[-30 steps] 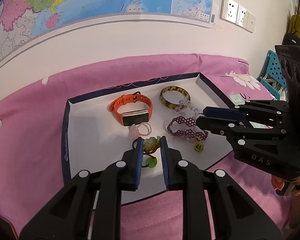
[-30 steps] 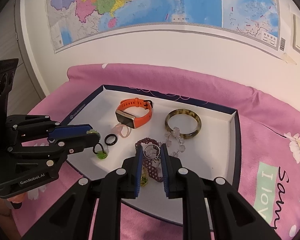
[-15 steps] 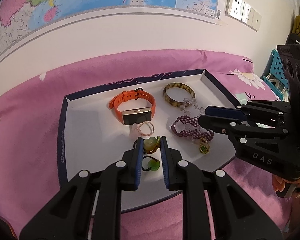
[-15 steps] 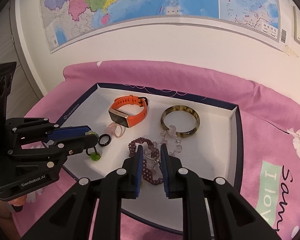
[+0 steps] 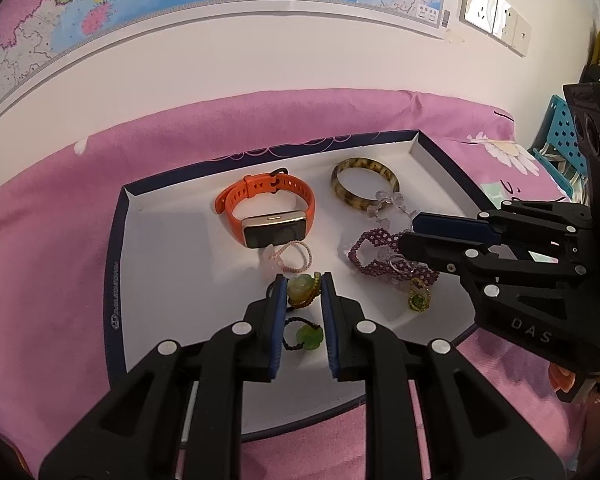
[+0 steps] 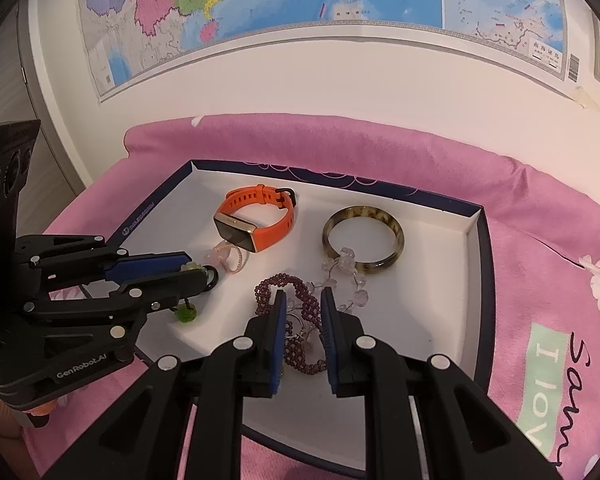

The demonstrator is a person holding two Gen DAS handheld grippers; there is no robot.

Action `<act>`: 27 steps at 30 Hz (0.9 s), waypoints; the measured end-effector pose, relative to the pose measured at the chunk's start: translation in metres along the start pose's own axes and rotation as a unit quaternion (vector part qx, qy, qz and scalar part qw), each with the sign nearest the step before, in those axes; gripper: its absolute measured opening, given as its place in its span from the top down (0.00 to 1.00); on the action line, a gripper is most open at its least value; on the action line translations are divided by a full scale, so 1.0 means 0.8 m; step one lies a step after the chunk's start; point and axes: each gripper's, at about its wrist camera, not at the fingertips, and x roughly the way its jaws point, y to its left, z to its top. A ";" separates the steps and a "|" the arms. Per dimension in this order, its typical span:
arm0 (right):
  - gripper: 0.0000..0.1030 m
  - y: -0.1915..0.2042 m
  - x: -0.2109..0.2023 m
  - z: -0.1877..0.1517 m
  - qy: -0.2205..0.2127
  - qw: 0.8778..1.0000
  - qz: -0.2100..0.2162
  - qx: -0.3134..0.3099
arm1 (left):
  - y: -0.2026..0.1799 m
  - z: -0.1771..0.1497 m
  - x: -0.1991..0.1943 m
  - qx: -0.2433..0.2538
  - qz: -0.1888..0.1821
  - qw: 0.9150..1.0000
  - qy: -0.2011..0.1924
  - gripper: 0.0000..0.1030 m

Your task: Organize jewelry

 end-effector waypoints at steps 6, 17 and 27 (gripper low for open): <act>0.84 -0.001 0.003 0.000 0.002 1.000 -0.002 0.004 | 0.003 0.000 0.007 -0.006 0.003 1.000 0.007 0.83; 0.64 -0.002 -0.004 -0.001 -0.009 1.000 -0.008 0.015 | 0.004 -0.004 0.007 -0.008 0.000 1.000 0.005 0.58; 0.32 -0.004 -0.035 -0.015 -0.034 0.999 -0.010 0.034 | -0.003 -0.012 -0.034 0.000 0.013 0.999 -0.032 0.23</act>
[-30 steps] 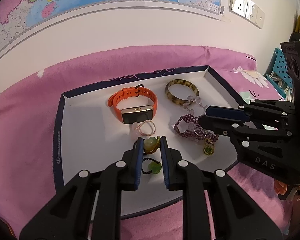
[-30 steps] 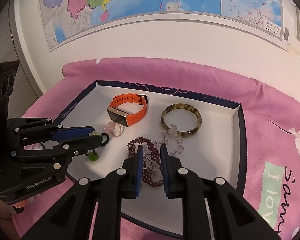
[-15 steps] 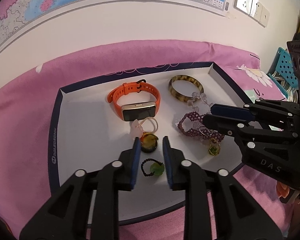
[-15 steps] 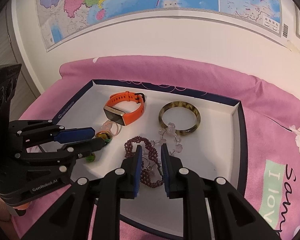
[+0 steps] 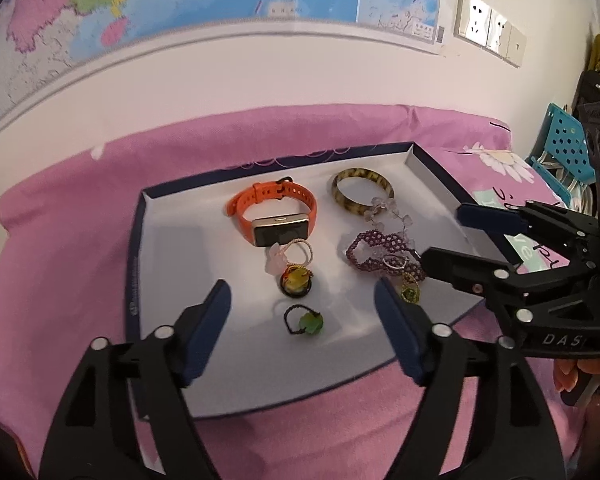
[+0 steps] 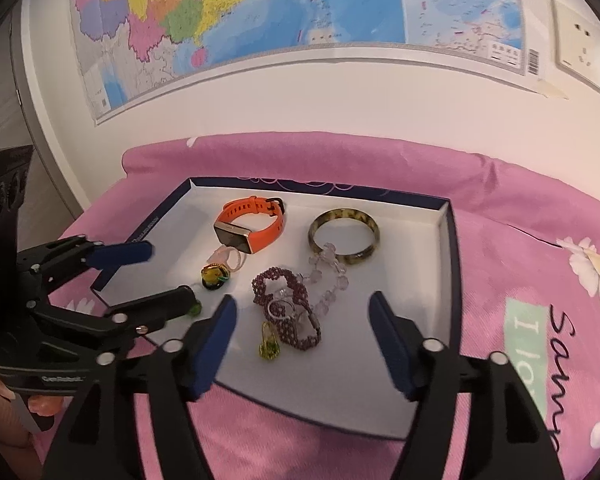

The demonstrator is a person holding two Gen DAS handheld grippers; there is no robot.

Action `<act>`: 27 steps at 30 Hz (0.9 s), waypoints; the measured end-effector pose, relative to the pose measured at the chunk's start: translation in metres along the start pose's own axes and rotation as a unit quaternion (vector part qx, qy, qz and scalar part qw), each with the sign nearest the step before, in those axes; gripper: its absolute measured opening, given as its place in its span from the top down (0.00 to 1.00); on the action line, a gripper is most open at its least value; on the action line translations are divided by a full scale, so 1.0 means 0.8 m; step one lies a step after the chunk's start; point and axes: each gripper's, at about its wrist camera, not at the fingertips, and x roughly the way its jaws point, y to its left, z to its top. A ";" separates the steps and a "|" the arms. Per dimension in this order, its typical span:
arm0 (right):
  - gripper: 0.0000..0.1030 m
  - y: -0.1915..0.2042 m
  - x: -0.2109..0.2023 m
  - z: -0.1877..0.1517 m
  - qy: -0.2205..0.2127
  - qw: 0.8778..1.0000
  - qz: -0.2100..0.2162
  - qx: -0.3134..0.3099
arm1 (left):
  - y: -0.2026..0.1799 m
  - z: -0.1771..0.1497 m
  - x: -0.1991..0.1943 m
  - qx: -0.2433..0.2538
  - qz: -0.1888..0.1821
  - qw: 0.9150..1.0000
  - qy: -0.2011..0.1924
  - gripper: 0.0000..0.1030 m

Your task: Organize jewelry

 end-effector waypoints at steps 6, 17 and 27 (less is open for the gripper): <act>0.19 -0.005 -0.026 -0.014 -0.016 1.000 -0.005 0.012 | -0.005 -0.011 -0.032 0.002 0.013 1.000 -0.025 0.06; 0.07 0.008 -0.063 -0.046 -0.039 0.999 -0.021 0.009 | 0.007 -0.050 -0.063 -0.041 0.046 0.998 -0.031 0.05; 0.07 0.026 -0.078 -0.080 -0.040 0.998 -0.039 0.004 | 0.005 -0.082 -0.080 -0.057 0.071 0.996 -0.021 0.05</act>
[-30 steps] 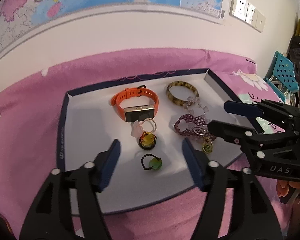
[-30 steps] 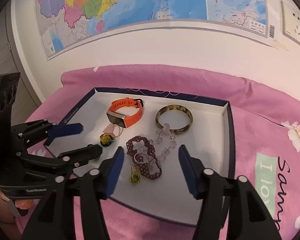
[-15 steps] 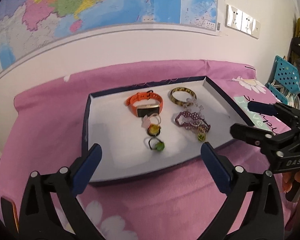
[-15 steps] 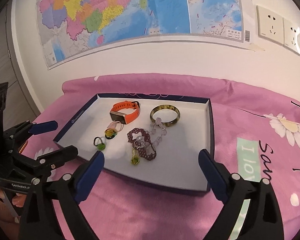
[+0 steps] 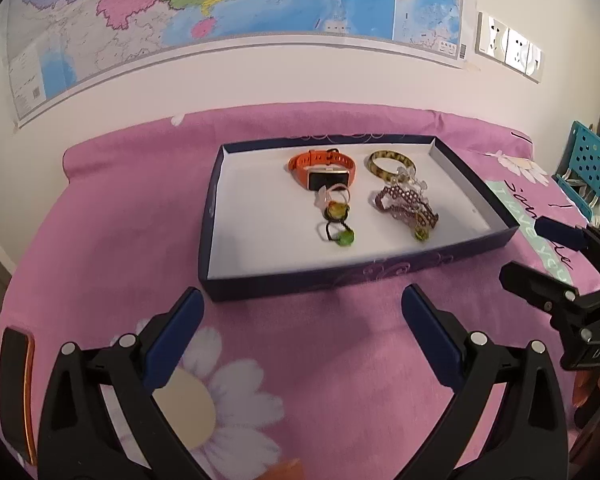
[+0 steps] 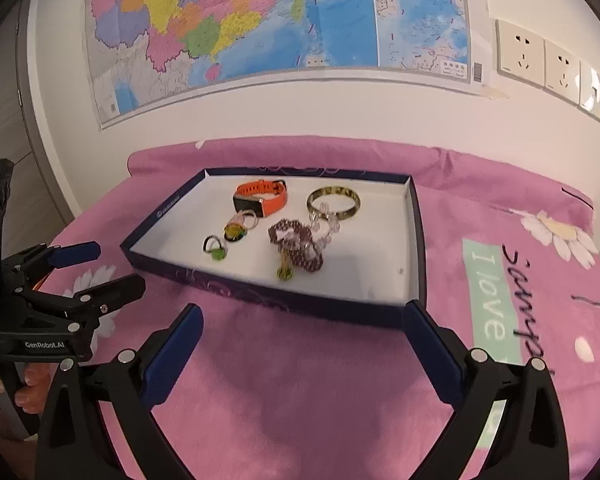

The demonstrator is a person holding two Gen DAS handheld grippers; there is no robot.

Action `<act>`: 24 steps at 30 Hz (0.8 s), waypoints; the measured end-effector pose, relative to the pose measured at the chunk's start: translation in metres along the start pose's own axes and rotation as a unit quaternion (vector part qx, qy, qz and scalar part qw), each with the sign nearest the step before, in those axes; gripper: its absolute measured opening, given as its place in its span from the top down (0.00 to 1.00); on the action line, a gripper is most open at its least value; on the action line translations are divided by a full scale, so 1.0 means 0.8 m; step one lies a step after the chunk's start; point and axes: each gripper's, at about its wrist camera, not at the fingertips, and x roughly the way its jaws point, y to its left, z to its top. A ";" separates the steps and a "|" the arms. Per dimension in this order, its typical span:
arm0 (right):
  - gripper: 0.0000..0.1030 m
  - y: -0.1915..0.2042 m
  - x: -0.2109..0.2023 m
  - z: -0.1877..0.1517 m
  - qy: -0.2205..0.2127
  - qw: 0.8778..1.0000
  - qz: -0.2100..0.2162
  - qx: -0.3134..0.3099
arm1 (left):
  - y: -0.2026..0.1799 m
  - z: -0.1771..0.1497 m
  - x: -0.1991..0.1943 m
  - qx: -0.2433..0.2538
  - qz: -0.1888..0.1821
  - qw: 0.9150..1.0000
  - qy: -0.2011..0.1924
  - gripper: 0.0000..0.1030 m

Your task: Organize jewelry

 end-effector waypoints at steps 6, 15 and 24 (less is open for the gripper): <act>0.07 0.007 -0.009 -0.017 0.007 1.000 0.003 0.008 | 0.003 -0.012 -0.006 -0.012 -0.002 1.000 0.008 0.05; 0.07 0.014 -0.012 -0.031 0.019 1.000 0.007 0.014 | -0.001 -0.022 -0.014 -0.014 -0.006 1.000 0.010 0.05; 0.07 0.014 -0.012 -0.036 0.022 1.000 0.006 0.020 | -0.004 -0.024 -0.016 -0.010 -0.008 1.000 0.009 0.05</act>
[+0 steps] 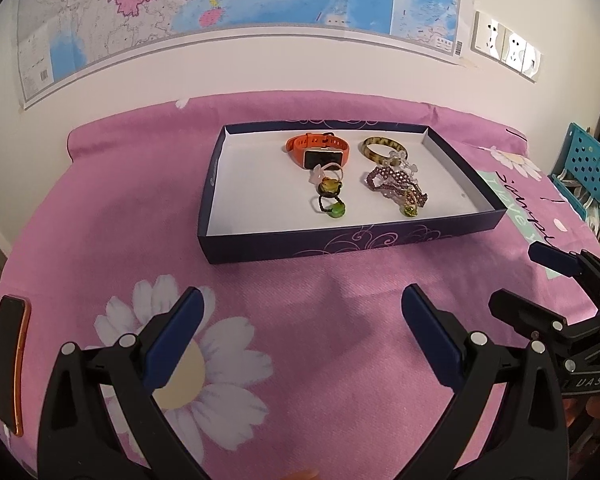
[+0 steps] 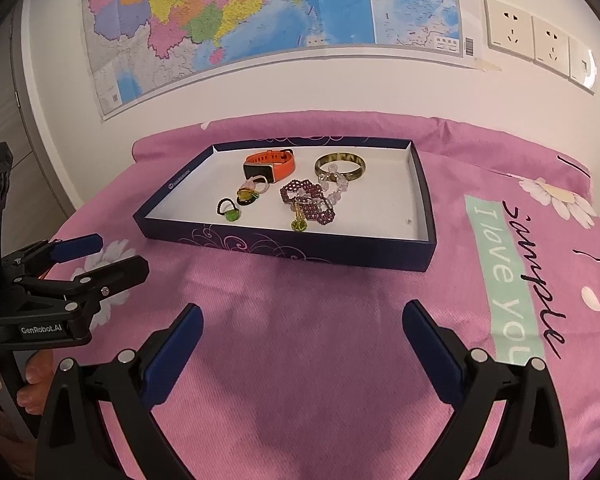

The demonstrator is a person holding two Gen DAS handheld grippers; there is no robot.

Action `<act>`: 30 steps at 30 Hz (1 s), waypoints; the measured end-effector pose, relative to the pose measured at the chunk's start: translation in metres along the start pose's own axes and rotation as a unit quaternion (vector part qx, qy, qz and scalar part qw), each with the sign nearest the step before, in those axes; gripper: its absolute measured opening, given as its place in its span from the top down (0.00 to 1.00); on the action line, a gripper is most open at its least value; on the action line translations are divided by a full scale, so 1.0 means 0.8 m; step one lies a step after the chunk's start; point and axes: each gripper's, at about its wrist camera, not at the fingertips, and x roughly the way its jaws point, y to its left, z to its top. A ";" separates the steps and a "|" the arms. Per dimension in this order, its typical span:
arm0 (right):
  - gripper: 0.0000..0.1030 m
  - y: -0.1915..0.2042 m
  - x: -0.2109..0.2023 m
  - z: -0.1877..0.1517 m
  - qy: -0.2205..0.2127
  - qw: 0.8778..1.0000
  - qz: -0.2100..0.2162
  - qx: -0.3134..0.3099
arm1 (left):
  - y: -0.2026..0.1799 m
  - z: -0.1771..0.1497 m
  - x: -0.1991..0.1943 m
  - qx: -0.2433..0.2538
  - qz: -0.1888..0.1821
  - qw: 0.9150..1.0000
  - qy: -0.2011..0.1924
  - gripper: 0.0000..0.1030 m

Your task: Organize jewelry

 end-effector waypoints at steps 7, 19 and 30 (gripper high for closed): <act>0.07 0.001 0.002 -0.003 0.005 1.000 0.001 -0.001 | 0.000 -0.002 -0.001 0.002 0.003 1.000 0.000 0.05; 0.07 0.001 0.005 -0.003 0.008 1.000 0.002 0.002 | 0.001 -0.008 0.002 0.002 0.003 1.000 0.006 0.05; 0.07 0.003 0.006 -0.003 0.009 1.000 0.001 -0.001 | 0.002 -0.010 0.003 0.001 0.001 1.000 0.010 0.05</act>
